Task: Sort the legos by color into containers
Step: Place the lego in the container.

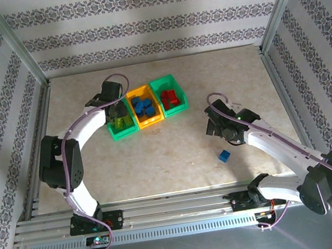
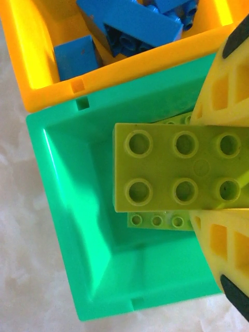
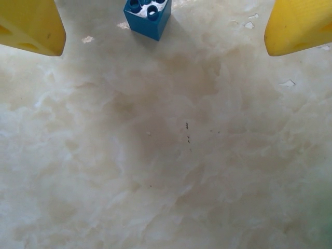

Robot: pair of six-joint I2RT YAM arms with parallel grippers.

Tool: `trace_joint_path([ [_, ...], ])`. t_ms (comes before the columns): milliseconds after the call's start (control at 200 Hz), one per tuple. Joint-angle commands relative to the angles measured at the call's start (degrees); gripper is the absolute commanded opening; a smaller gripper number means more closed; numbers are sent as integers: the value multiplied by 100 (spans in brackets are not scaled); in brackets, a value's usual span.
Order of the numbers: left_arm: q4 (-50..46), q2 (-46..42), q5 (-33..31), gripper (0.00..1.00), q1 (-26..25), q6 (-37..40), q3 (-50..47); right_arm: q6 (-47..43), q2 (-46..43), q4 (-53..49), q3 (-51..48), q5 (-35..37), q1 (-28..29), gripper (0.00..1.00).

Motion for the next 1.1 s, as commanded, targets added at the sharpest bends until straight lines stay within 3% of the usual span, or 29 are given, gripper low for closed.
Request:
trace_joint_path([
  [0, -63, 236, -37, 24, 72, -133, 292, 178, 15, -441, 36, 203, 100, 98],
  [155, -115, 415, -59, 31, 81, -125, 443, 316, -94, -760, -52, 238, 262, 98],
  [335, -100, 321, -99, 49, 87, -116, 379, 546, -252, -942, -299, 160, 369, 98],
  [884, -66, -559, -163, 51, 115, -138, -47, 951, -336, -1056, -668, -220, 439, 98],
  [999, 43, -927, -139, 61, 126, -169, -283, 1070, -241, -1050, -709, -306, 549, 94],
  [1094, 108, -1270, -134, 75, 147, -160, -476, 1177, -188, -908, -842, -421, 608, 89],
])
